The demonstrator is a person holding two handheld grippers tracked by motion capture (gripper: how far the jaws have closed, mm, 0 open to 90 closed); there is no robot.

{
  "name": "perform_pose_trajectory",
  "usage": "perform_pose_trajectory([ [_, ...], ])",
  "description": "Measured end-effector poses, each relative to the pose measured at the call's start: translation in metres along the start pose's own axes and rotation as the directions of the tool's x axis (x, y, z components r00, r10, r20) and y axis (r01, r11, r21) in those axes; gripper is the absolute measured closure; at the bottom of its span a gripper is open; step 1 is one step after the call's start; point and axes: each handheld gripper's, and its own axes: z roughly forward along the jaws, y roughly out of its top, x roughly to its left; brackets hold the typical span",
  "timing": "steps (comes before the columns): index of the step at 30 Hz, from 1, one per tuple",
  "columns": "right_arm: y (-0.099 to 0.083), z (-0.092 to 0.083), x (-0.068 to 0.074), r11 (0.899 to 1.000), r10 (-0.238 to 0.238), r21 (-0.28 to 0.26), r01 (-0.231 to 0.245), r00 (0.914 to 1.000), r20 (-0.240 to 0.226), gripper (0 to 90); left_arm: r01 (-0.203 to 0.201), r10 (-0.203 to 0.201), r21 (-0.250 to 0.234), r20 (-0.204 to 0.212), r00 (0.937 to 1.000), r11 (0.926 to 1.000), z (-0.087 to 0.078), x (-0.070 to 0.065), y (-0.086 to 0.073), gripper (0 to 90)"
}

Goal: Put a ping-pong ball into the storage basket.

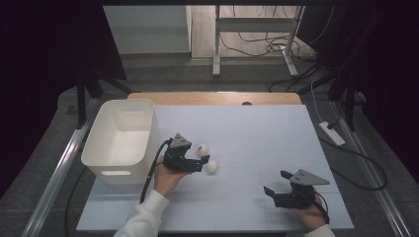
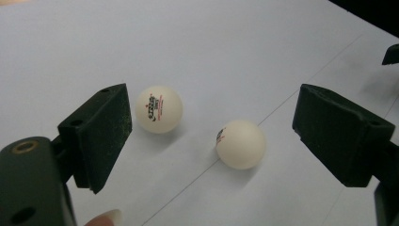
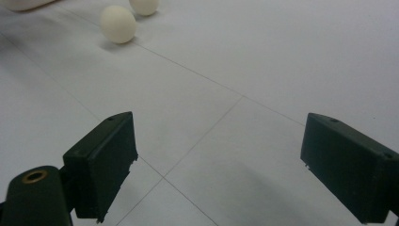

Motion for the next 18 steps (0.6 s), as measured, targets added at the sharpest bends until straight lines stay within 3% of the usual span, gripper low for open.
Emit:
perform_pose_trajectory([
  [18,0.0,0.001,0.0,1.0,-0.001,0.003,0.001,1.0,0.007,11.0,-0.018,0.018,0.019,-0.035,0.9992,0.9997,0.012,0.008,0.02,12.8],
])
